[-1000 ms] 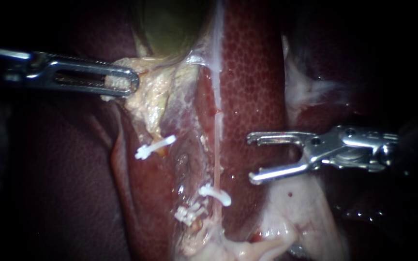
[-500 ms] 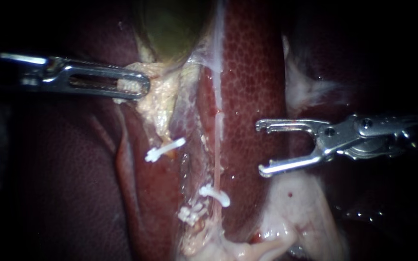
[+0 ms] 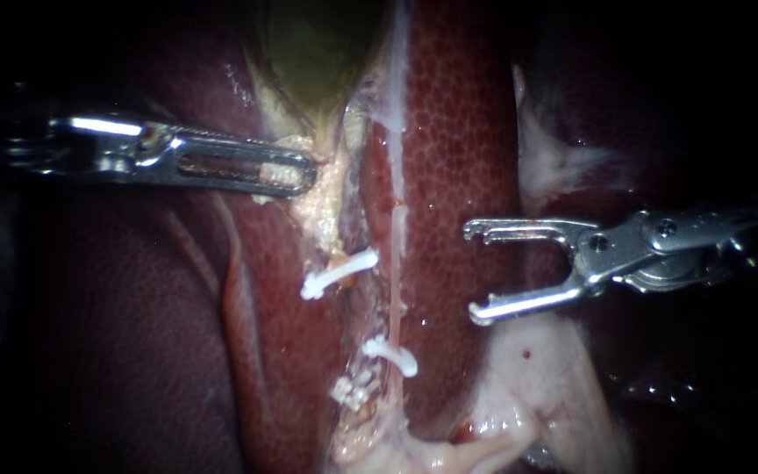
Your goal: Going back first clip right tube
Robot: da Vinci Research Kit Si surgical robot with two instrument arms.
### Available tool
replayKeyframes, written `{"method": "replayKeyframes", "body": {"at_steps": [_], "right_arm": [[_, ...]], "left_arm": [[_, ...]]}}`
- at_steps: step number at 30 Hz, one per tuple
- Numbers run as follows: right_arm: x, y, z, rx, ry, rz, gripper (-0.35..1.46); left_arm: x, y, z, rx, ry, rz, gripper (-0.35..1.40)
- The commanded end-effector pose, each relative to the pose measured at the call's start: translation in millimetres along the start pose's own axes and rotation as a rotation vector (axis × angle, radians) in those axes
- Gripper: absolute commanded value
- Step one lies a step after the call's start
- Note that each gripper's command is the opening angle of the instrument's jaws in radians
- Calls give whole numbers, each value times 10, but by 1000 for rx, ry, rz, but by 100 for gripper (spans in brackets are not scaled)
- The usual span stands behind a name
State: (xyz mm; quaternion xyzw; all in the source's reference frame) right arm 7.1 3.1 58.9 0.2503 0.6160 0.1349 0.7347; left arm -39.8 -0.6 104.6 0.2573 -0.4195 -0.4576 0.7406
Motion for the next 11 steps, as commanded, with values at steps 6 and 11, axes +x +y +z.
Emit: {"method": "replayKeyframes", "body": {"at_steps": [6, 11], "right_arm": [[1, -1, 0, 0, 0, 0, 60], [2, -2, 0, 1, 0, 0, 60]], "left_arm": [[0, -1, 4, 0, 3, 0, -35], [0, -1, 4, 0, 3, 0, -35]]}}
